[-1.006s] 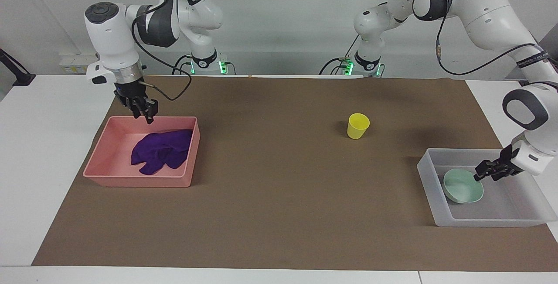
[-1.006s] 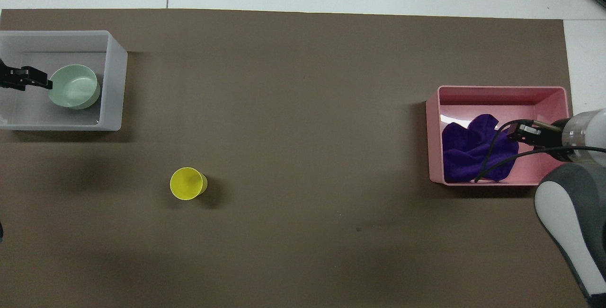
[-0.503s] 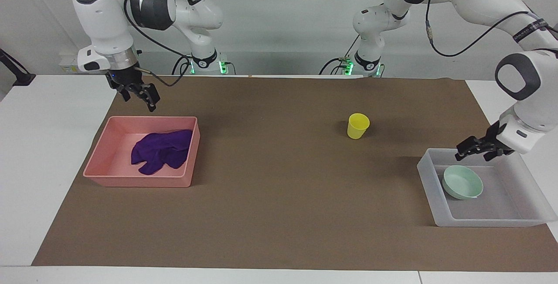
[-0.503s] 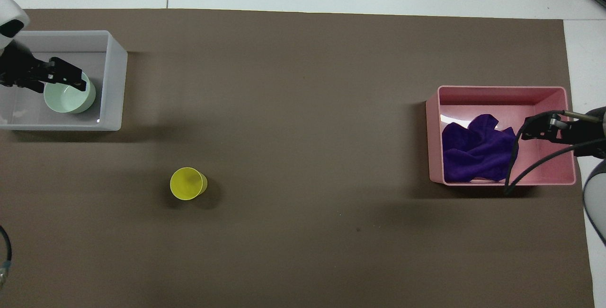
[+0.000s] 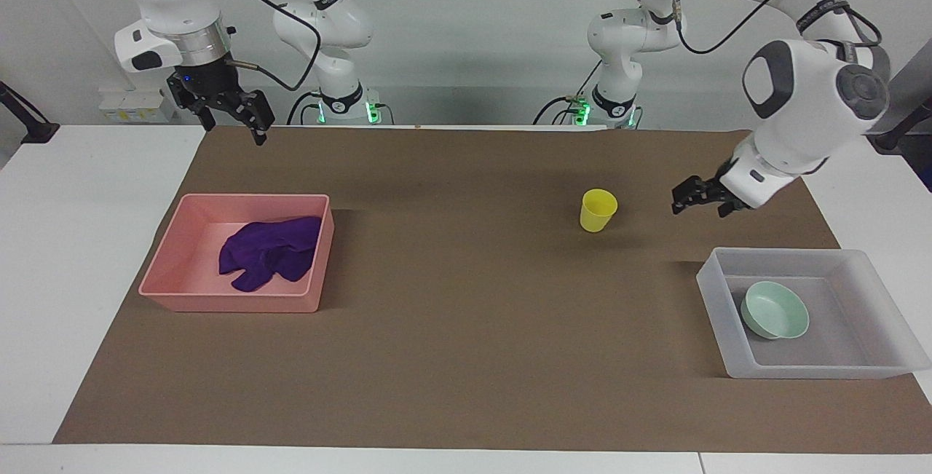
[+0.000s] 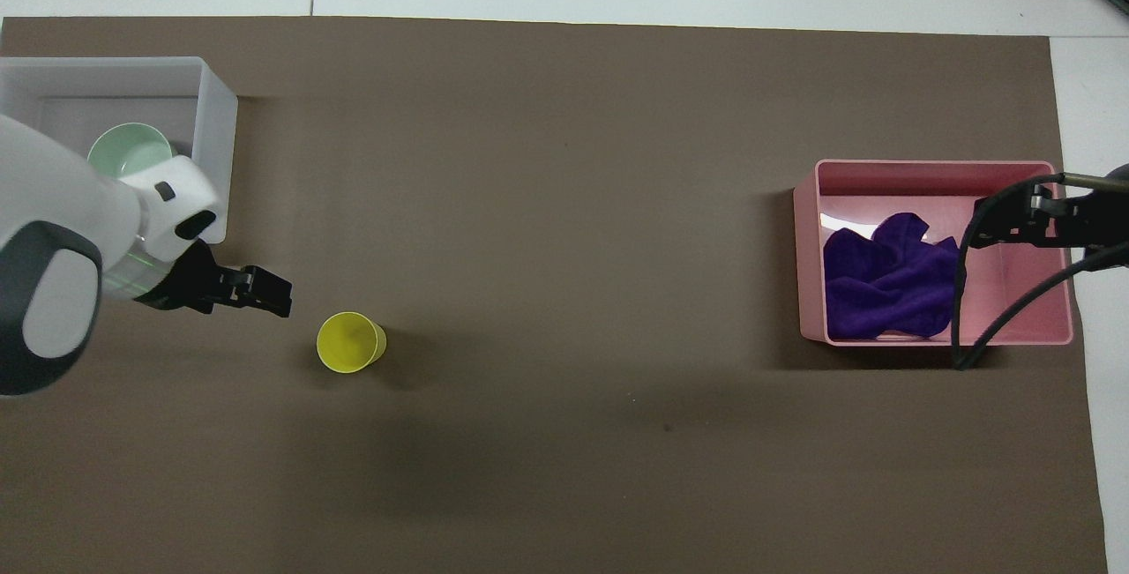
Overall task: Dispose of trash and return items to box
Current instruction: 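Release the green bowl in the clear box and reach toward the yellow cup, then grasp the yellow cup with the left gripper and carry it to the clear box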
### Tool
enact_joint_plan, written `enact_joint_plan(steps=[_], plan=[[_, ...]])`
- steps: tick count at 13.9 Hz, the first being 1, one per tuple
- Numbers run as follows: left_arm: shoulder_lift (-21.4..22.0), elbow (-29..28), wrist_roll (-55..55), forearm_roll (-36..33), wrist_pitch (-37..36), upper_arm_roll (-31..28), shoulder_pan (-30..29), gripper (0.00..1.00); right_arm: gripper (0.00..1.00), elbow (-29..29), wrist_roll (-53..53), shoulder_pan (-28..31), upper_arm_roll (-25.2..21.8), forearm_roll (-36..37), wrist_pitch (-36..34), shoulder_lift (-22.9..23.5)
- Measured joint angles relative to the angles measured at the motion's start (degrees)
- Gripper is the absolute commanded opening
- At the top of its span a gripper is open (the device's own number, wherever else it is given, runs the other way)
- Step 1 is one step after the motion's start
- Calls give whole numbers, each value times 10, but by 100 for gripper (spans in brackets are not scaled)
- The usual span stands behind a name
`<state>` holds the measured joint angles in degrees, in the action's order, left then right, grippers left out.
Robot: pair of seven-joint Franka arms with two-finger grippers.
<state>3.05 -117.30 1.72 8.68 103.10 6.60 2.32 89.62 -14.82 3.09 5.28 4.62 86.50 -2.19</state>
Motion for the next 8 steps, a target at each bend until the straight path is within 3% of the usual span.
enact_joint_plan(steps=[1, 2, 4, 5, 6, 8], plan=[[7, -34, -1, 3, 29, 0, 13, 94, 100, -3, 7, 0, 1, 0, 0, 2], [8, -67, -1, 5, 70, 0, 24, 84, 100, -4, 11, 0, 1, -2, 0, 5], [2, -138, -2, 7, 166, 0, 42, 37, 100, -5, 12, 0, 1, -12, 0, 8], [-3, -164, -7, 8, 204, 0, 47, 8, 100, -5, 12, 0, 1, -14, 0, 9], [-11, -177, -15, 9, 226, -1, 51, 0, 100, -5, 13, 0, 1, -16, 0, 10], [-21, -179, -35, 9, 243, -1, 64, 0, 100, -4, 13, -5, 1, -16, -4, 11]])
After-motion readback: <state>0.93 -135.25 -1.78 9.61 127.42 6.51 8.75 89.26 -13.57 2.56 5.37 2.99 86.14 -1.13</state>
